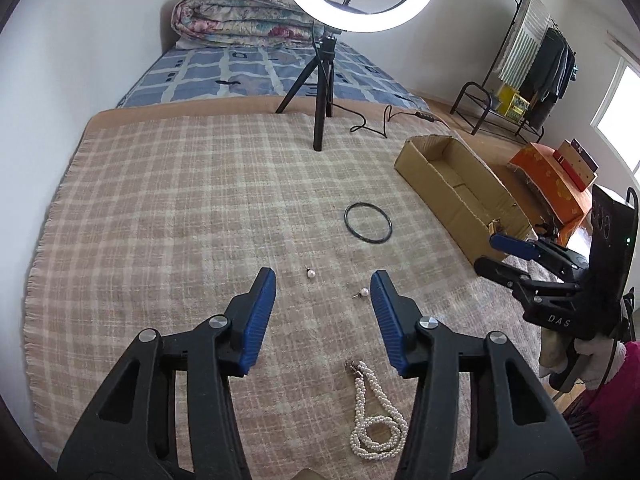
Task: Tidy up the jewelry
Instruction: 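Lower both tools toward the two small pearl earrings on the blanket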
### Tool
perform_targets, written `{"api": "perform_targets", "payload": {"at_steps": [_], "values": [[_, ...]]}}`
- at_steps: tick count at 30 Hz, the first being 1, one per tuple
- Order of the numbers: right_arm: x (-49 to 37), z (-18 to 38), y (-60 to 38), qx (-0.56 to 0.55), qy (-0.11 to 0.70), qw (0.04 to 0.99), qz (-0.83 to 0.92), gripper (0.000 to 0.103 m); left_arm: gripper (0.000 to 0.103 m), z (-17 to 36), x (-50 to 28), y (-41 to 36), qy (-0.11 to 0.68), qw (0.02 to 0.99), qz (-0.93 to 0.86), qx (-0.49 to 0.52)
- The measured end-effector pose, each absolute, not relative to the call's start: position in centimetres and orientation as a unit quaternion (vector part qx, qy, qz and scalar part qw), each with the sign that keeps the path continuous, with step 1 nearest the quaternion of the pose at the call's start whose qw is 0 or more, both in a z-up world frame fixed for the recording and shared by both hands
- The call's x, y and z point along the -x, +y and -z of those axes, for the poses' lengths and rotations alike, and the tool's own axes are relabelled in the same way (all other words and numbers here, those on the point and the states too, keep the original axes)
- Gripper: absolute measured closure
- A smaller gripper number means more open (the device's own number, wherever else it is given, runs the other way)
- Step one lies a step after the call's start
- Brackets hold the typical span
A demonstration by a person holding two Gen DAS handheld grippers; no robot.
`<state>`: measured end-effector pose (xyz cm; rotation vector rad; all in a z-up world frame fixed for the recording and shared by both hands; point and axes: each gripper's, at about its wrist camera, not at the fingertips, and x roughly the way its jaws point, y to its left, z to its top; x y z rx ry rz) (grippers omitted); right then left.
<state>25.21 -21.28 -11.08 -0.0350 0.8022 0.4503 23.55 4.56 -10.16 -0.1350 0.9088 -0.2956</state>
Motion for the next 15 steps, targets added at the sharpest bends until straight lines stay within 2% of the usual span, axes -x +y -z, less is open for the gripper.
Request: {"api": "perform_targets", "payload": {"at_steps": [3, 6, 15], "values": [[-25.5, 12.7, -19.7, 0.030, 0.406, 0.882, -0.235, 0.048, 0.053, 11.8, -24.4, 4.5, 0.452, 0.877, 0.147, 0.073], [-25.7, 14.3, -18.2, 0.039, 0.426, 0.867, -0.257, 0.057, 0.059, 13.2, -25.2, 4.3, 0.468, 0.866, 0.154, 0.079], [-26.8, 17.3, -16.0, 0.059, 0.445, 0.847, -0.285, 0.065, 0.060, 16.8, -27.2, 3.7, 0.502, 0.844, 0.163, 0.095]]}}
